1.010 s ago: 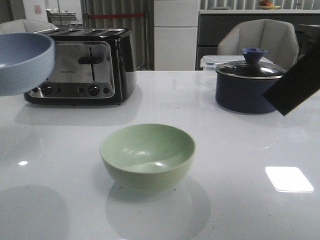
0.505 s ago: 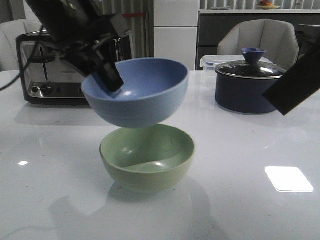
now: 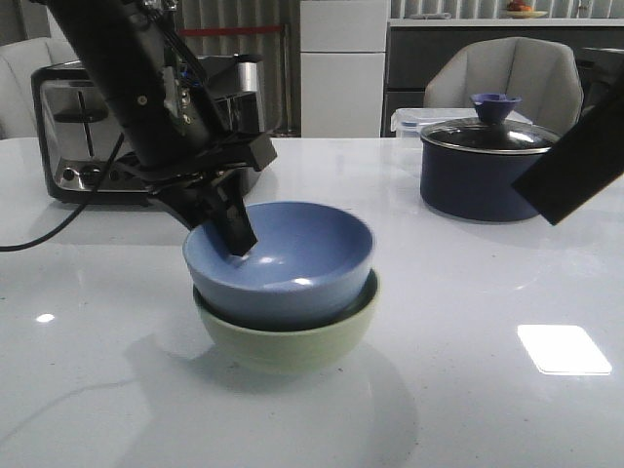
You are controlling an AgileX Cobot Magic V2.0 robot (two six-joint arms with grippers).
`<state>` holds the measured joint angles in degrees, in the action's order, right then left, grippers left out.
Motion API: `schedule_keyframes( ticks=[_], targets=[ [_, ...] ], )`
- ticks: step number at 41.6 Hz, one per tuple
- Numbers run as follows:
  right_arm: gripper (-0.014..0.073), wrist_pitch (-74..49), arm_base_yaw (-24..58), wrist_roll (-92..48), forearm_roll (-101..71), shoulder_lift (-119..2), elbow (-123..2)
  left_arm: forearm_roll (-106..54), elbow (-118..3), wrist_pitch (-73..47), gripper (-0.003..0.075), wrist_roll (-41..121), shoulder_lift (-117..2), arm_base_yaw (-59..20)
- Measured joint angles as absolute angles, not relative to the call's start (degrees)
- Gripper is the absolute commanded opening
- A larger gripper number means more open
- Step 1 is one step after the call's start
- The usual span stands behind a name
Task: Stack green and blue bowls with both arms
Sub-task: 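Lower the blue bowl into the green bowl with the left gripper, then release the blue bowl and raise the left gripper away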
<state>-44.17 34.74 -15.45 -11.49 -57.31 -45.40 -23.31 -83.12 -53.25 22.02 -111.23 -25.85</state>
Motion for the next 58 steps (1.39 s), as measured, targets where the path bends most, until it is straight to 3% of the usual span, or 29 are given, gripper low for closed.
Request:
schedule_keyframes(
  ticks=[4, 8, 23, 43, 58],
  targets=[
    [0.05, -44.2, 34.7, -15.5, -11.5, -57.3, -45.4, -23.9, -83.2, -52.8, 0.0386, 22.0, -111.3, -26.0],
    [0.05, -44.2, 34.7, -15.5, -11.5, -57.3, -45.4, -24.3, -83.2, -52.7, 0.0423, 22.0, -111.3, -26.0],
    [0.05, -44.2, 34.7, -15.5, -11.5, -57.3, -45.4, -24.4, -84.1, -55.4, 0.0422, 22.2, -107.0, -26.0],
    [0.05, -44.2, 34.7, -15.5, -11.5, -57.3, -45.4, -21.5, -65.6, -56.8, 0.0421, 24.2, -73.3, -26.0],
    [0.05, -44.1, 34.3, -14.8, -11.1, -57.2, -45.4, -4.2, -52.0, -56.6, 0.0363, 13.0, -52.9, -26.0]
  ],
)
